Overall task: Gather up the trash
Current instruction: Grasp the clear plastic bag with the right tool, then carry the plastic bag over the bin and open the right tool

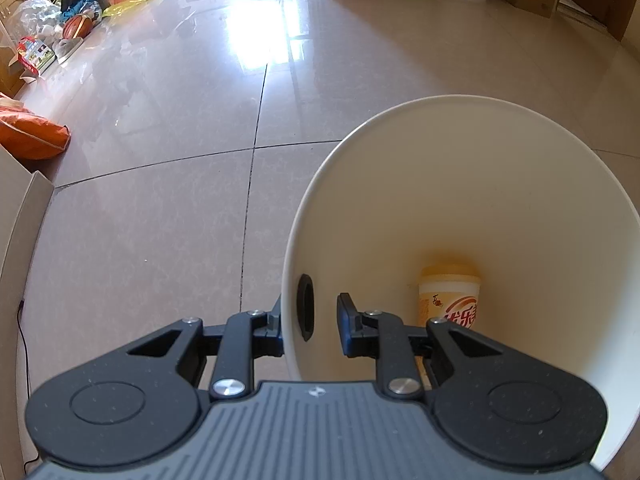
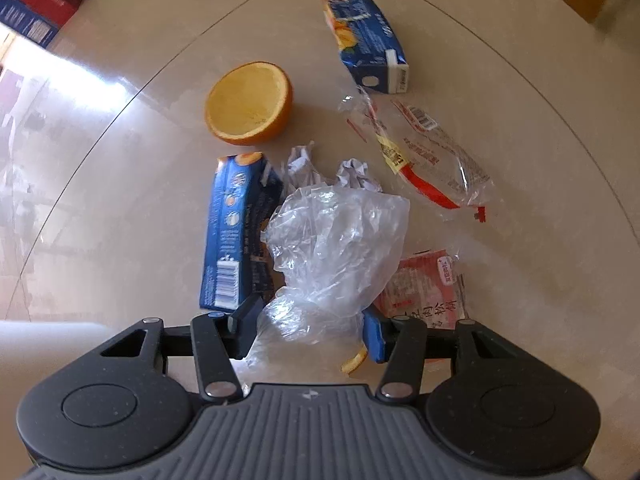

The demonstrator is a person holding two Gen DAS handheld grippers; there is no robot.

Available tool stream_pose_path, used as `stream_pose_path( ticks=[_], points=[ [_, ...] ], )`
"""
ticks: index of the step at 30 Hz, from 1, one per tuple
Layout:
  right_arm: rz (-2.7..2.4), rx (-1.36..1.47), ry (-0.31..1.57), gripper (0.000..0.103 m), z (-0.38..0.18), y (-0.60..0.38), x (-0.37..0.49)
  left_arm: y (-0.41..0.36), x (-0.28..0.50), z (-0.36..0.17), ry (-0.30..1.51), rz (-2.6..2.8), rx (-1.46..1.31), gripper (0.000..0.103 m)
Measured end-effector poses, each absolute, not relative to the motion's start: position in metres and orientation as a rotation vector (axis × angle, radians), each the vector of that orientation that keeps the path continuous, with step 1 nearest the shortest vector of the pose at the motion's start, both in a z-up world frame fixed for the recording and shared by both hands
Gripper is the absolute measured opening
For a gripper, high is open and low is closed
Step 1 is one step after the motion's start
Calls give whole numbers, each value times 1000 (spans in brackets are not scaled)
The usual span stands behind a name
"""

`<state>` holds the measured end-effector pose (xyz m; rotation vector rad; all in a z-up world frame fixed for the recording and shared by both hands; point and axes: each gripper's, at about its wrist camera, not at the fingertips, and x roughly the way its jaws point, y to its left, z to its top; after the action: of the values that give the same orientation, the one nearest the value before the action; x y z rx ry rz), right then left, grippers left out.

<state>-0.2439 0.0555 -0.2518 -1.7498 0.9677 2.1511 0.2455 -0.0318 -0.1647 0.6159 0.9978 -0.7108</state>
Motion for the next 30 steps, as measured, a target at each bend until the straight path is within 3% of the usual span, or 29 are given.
stream_pose_path(
  ticks=[10, 18, 21, 30],
  points=[
    [2314, -1849, 706, 57, -186, 43, -231, -28, 241, -169, 997, -712, 637, 21],
    [2577, -1873, 497, 57, -80, 21, -213, -28, 245, -169, 1006, -702, 633, 20],
    [2698, -1851, 434, 57, -40, 4, -210, -29, 246, -170, 993, -691, 648, 15],
    [2947, -1842, 369, 57, 28, -57, -212, -15, 260, -163, 1042, -686, 530, 11]
  ],
)
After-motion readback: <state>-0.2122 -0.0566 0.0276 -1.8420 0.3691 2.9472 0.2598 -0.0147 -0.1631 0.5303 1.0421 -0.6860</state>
